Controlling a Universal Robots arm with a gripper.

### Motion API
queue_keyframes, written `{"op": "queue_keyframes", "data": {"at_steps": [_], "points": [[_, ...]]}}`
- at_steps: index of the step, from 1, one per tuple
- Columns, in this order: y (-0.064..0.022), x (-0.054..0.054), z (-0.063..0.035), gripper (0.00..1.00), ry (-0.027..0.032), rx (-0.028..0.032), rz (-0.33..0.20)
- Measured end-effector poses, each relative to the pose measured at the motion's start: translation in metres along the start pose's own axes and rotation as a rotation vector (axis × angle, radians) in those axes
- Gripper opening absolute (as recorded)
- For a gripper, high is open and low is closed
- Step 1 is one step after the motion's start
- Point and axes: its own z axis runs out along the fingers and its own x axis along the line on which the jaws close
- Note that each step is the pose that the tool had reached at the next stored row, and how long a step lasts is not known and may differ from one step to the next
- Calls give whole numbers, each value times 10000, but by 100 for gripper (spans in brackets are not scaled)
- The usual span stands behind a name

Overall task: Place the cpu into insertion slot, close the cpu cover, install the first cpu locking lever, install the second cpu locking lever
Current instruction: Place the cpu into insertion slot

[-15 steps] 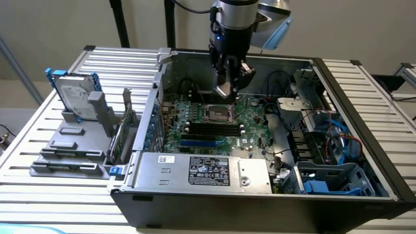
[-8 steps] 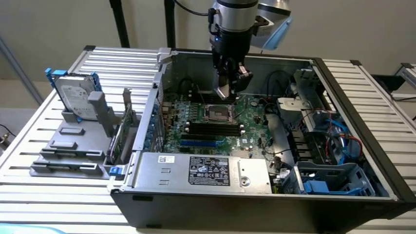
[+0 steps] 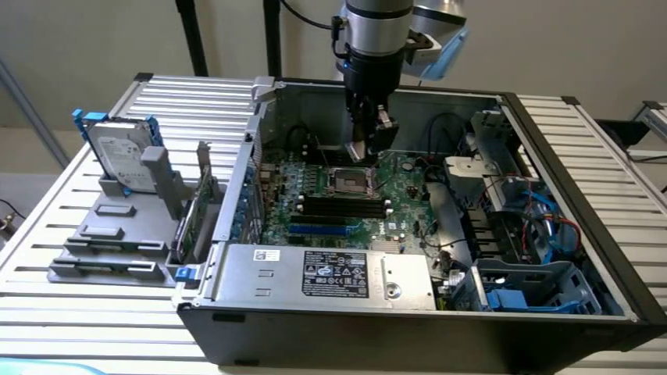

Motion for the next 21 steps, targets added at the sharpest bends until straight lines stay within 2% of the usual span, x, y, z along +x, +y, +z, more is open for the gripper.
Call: {"op": "queue_keyframes", "data": {"at_steps": [10, 13, 17, 21], "points": [[-5, -1, 62, 54, -133, -24, 1811], [-6, -1, 75, 54, -164, -5, 2298], [-7, -1, 91, 54, -176, 133, 2806], [-8, 3, 103, 54, -162, 370, 3108]]}}
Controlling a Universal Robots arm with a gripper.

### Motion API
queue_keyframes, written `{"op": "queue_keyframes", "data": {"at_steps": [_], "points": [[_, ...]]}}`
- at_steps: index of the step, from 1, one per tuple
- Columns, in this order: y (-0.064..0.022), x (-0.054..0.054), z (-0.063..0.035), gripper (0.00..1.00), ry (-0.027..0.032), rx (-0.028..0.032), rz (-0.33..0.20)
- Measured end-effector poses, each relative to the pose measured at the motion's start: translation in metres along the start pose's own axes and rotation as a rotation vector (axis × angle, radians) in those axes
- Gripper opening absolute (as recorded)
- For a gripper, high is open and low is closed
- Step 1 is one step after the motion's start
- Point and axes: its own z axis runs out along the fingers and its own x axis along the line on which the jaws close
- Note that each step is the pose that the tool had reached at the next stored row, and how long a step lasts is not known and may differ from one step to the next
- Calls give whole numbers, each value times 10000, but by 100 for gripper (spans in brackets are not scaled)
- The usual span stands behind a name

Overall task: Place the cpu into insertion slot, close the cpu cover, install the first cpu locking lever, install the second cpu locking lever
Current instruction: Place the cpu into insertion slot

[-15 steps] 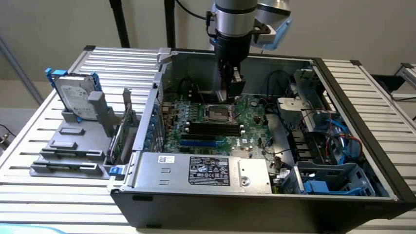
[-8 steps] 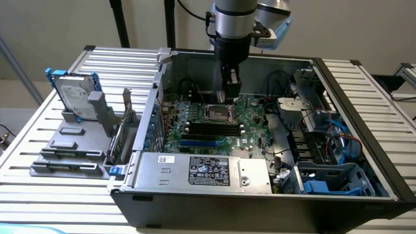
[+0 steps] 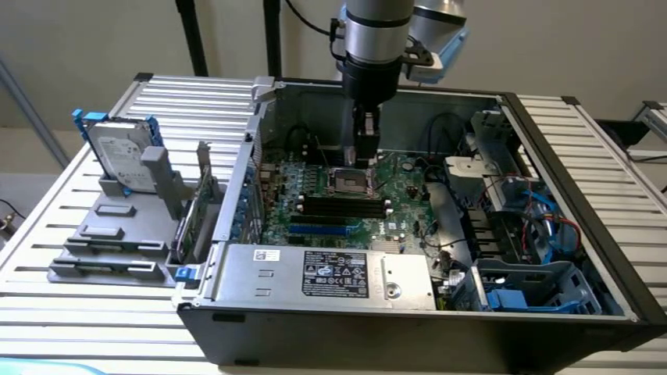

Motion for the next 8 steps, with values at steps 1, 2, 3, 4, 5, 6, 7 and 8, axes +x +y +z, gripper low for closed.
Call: {"op": "queue_keyframes", "data": {"at_steps": [1, 2, 3, 4, 5, 6, 7, 8], "points": [[-1, 1, 6, 54, 0, 47, 35], [-2, 3, 13, 54, -1, 84, 59], [-3, 4, 21, 54, -4, 107, 69], [-3, 6, 30, 54, -3, 122, 71], [-4, 7, 39, 54, -1, 132, 72], [-4, 8, 47, 54, -1, 139, 71], [-5, 9, 56, 54, 3, 141, 70], [-7, 11, 65, 54, 14, 142, 71]]}}
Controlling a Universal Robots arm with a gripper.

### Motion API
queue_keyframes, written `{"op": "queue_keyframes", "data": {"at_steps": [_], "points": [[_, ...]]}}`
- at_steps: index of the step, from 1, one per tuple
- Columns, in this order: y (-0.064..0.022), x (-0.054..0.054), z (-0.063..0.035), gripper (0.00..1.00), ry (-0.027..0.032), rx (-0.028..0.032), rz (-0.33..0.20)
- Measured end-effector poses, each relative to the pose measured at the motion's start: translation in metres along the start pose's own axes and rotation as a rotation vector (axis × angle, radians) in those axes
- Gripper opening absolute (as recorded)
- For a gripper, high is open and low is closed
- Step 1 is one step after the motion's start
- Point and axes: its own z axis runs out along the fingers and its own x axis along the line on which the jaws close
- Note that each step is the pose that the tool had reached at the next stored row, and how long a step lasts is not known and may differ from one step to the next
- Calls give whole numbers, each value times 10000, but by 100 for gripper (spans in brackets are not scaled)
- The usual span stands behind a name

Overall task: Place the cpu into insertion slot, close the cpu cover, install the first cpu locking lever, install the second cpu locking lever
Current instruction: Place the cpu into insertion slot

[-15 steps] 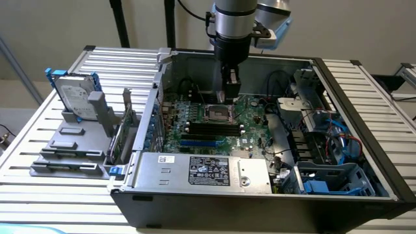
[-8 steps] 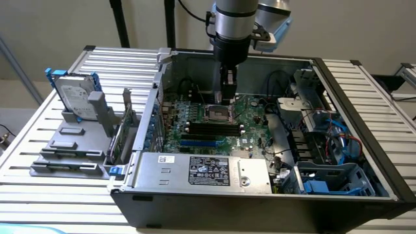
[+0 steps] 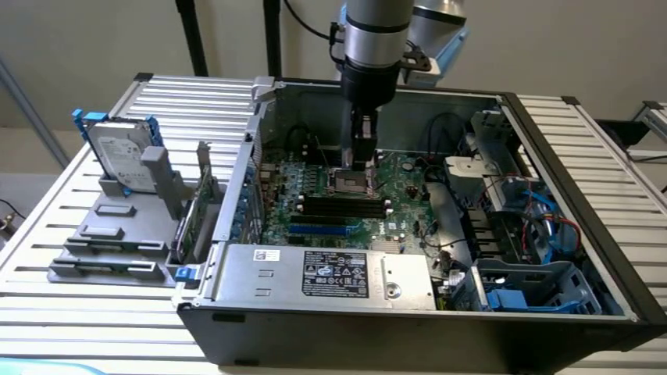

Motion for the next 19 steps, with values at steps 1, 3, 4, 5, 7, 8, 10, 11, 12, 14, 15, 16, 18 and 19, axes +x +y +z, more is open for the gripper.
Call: {"op": "queue_keyframes", "data": {"at_steps": [1, 3, 4, 5, 7, 8, 10, 11, 12, 14, 15, 16, 18, 19], "points": [[-3, 2, 10, 54, 12, 0, 0], [-9, 4, 30, 54, 38, 2, -8], [-13, 5, 43, 54, 51, 3, -21], [-15, 6, 57, 54, 61, 3, -36], [-17, 7, 90, 54, 82, 4, -65], [-17, 7, 107, 54, 90, 5, -78], [-18, 8, 144, 54, 102, 6, -105], [-19, 8, 162, 54, 109, 6, -117], [-19, 9, 180, 54, 114, 6, -126], [-20, 16, 217, 54, 124, 7, -151], [-20, 20, 233, 54, 135, 8, -171], [-21, 23, 246, 54, 150, 5, -183], [-21, 28, 272, 54, 173, -5, -196], [-22, 31, 286, 54, 187, -14, -202]]}}
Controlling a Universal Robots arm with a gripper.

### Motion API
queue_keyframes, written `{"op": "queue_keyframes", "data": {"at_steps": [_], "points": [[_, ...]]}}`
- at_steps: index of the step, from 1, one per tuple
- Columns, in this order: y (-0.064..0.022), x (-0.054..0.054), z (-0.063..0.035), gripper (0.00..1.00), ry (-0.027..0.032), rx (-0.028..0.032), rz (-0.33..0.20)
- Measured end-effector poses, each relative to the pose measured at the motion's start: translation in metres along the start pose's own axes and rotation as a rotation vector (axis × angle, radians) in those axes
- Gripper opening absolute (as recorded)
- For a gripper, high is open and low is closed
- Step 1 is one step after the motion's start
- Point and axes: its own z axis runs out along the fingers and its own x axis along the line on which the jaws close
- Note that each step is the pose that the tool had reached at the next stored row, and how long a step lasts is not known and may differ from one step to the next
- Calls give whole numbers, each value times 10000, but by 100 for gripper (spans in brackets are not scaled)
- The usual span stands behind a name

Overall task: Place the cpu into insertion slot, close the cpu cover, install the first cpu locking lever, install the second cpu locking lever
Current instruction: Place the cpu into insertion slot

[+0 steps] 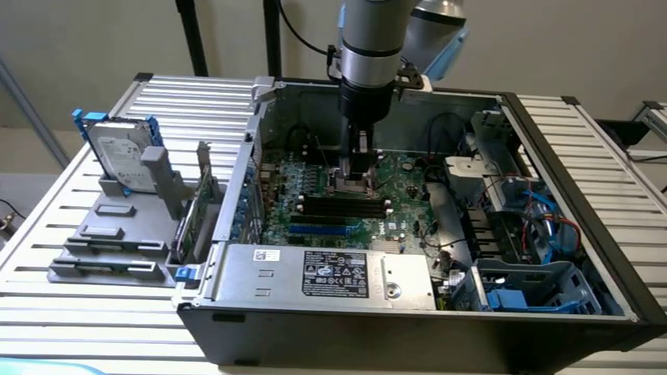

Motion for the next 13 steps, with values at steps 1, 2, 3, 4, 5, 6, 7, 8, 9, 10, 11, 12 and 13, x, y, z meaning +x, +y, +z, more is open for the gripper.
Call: {"op": "queue_keyframes", "data": {"at_steps": [1, 2, 3, 4, 5, 6, 7, 8, 9, 10, 11, 12, 13], "points": [[-1, 2, 14, 54, 9, -8, -5], [-2, 4, 29, 54, 15, -14, -11], [-3, 7, 44, 54, 20, -18, -18], [-3, 11, 58, 54, 24, -21, -25], [-4, 19, 69, 54, 24, -21, -29], [-5, 28, 79, 54, 24, -20, -32], [-6, 35, 89, 54, 26, -21, -35], [-8, 41, 97, 54, 27, -22, -36], [-12, 45, 106, 54, 27, -22, -37], [-18, 49, 116, 54, 27, -21, -37], [-24, 52, 125, 54, 27, -21, -37], [-29, 57, 135, 54, 27, -22, -37], [-31, 66, 144, 54, 24, -20, -37]]}}
